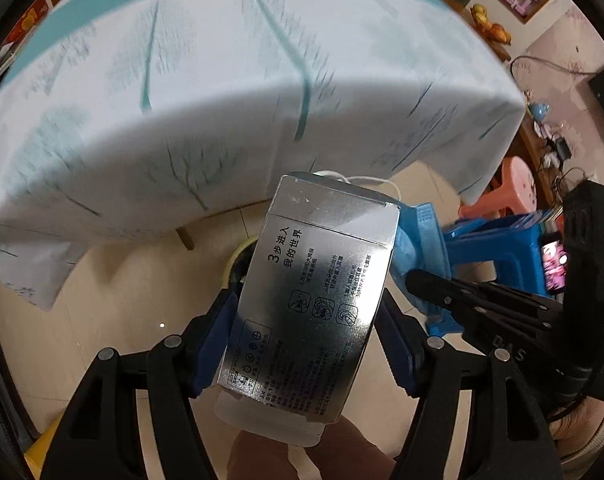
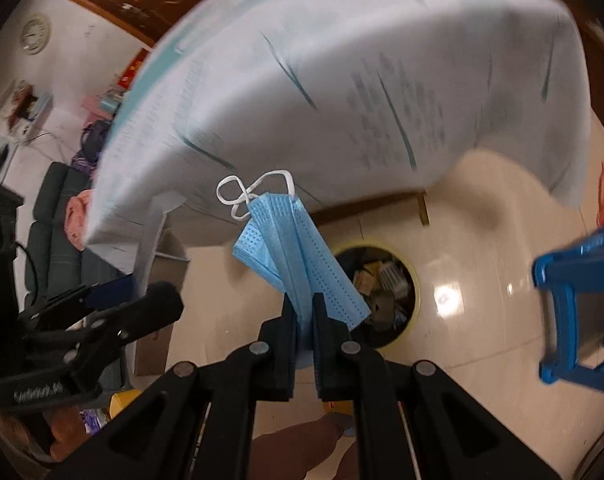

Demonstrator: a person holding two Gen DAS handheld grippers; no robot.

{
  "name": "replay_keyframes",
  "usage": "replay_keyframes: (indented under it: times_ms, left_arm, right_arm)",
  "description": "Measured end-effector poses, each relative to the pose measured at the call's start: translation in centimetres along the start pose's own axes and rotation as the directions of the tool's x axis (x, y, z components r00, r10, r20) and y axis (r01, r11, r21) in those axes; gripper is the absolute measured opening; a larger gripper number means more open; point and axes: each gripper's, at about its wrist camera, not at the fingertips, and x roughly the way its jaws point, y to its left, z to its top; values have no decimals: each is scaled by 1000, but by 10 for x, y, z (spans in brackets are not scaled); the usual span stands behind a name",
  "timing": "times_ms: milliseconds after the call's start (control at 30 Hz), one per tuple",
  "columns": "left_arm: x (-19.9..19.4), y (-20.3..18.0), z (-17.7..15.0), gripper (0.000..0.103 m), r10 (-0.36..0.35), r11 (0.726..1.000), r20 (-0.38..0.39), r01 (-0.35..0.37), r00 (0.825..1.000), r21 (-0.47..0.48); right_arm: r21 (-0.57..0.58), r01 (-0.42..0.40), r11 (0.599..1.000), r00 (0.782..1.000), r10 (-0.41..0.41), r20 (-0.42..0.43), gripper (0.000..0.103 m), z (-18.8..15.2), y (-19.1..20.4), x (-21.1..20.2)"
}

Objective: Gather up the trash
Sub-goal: 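Carry the silver box and blue mask with both grippers over the bin, then open both grippers to drop the box and mask into the bin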

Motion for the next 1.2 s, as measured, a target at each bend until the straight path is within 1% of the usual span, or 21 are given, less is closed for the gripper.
replay_keyframes:
  times_ms: [67,233,333,467,533,633,667,700,733,800,833,867,900,1167,1200]
  left_arm:
    - [27,8,-6,67,2,1000,-12,-2,1000,5]
    - [90,26,-16,68,-21,1000,-43,22,999,4]
    - [123,34,-17,68,-23,1000,-53,23,998,9]
    - [161,44,-18,70,-26,1000,-60,26,998,-7]
    - [175,48,-19,70,-24,1000,-61,24,998,-13]
    - [198,53,-22,72,-17,999,-86,14,996,-30]
    - [206,54,-23,73,-8,999,-91,5,996,-32]
    - [212,55,-24,76,4,999,-95,-7,996,-31]
    - [215,56,-23,83,9,999,-93,-12,996,-35]
    - [219,59,-23,90,13,998,-79,-18,997,-53]
    - [220,60,-23,93,18,998,-72,-22,997,-60]
    - [222,63,-22,96,23,997,-70,-28,997,-65]
    - [223,64,-23,99,31,997,-66,-36,997,-72]
    - [217,69,-27,100,76,991,-23,-78,997,-109]
    - [214,70,-28,101,80,990,-19,-81,997,-111]
  right_arm:
    - [37,17,999,1000,-16,-18,6,-7,-10,25]
    - [131,63,989,996,-54,-73,6,-23,-39,92]
    - [154,89,984,992,-74,-98,6,-30,-51,127]
    - [178,99,979,990,-78,-119,7,-31,-63,162]
    - [189,91,978,990,-68,-122,11,-28,-70,179]
    - [216,106,971,987,-76,-144,13,-25,-82,203]
    - [221,114,969,986,-82,-147,16,-24,-85,205]
    - [222,119,968,985,-87,-148,21,-23,-87,209]
    - [221,120,968,985,-88,-147,24,-24,-89,213]
    - [212,123,969,985,-93,-146,36,-25,-89,218]
    - [207,119,971,985,-90,-146,40,-25,-89,218]
    - [199,119,973,985,-92,-143,46,-26,-88,219]
    - [191,122,974,985,-96,-140,48,-27,-87,219]
    - [107,168,980,982,-157,-105,48,-32,-78,212]
    - [96,173,980,982,-164,-99,50,-31,-76,210]
